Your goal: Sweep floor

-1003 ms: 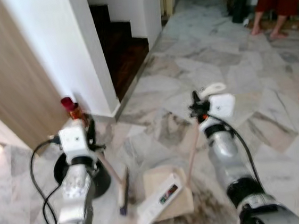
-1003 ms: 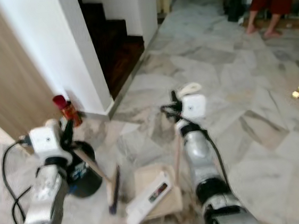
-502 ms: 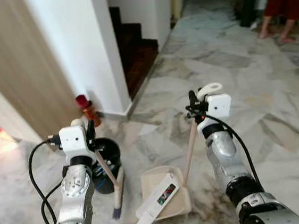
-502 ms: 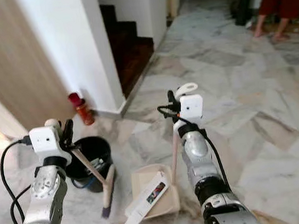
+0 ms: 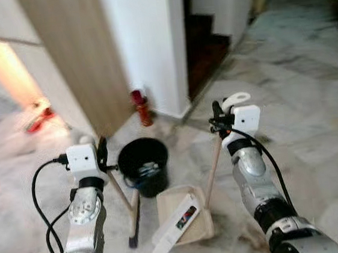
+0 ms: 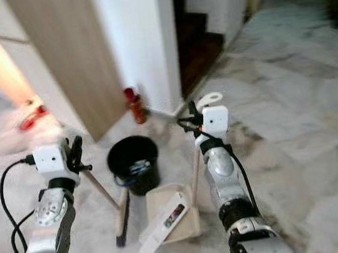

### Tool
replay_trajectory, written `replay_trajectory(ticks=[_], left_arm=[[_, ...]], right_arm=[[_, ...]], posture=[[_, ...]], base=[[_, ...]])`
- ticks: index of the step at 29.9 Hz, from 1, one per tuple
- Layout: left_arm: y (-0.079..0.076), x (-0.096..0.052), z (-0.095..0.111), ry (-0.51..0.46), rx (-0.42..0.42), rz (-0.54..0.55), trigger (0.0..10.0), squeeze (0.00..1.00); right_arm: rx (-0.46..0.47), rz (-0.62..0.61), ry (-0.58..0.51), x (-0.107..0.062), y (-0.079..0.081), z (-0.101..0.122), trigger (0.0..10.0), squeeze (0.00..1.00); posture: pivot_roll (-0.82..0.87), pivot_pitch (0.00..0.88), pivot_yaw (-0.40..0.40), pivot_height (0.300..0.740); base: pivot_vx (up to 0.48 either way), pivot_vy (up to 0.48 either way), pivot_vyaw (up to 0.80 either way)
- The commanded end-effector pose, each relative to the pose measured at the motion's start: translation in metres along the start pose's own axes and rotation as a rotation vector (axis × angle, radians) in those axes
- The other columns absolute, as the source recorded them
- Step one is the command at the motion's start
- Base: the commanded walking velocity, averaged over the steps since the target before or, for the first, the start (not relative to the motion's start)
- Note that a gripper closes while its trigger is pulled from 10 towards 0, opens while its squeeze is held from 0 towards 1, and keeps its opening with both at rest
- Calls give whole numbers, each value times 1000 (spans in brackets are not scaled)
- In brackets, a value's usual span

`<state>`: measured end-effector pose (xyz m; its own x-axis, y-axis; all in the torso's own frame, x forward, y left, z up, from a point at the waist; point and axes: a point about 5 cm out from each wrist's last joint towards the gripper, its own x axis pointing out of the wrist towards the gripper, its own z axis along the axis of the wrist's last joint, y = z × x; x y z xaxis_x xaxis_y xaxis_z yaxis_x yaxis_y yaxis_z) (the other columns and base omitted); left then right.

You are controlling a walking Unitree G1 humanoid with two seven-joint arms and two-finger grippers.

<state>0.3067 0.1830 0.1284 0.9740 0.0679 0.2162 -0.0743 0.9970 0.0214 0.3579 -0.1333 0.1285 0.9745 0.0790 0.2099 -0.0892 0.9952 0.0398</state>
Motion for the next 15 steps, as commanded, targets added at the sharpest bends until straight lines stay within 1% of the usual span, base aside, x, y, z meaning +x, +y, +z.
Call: replay_trajectory(ticks=[1, 6, 15], left_arm=[[0, 3, 11, -48, 6, -9, 10000, 0], [0, 3, 11, -47, 6, -11, 10000, 0], [2, 3, 11, -45, 12, -3, 10000, 0]], right_arm=[[18, -5, -51, 5, 2, 11, 10000, 0], [19, -6, -53, 5, 2, 11, 10000, 0], [37, -10, -72, 8, 2, 17, 10000, 0]], posture=[[56, 0, 95, 740], [58, 0, 98, 740], [59, 0, 91, 740]], base=[[0, 0, 800], [0, 0, 800], [0, 0, 0]])
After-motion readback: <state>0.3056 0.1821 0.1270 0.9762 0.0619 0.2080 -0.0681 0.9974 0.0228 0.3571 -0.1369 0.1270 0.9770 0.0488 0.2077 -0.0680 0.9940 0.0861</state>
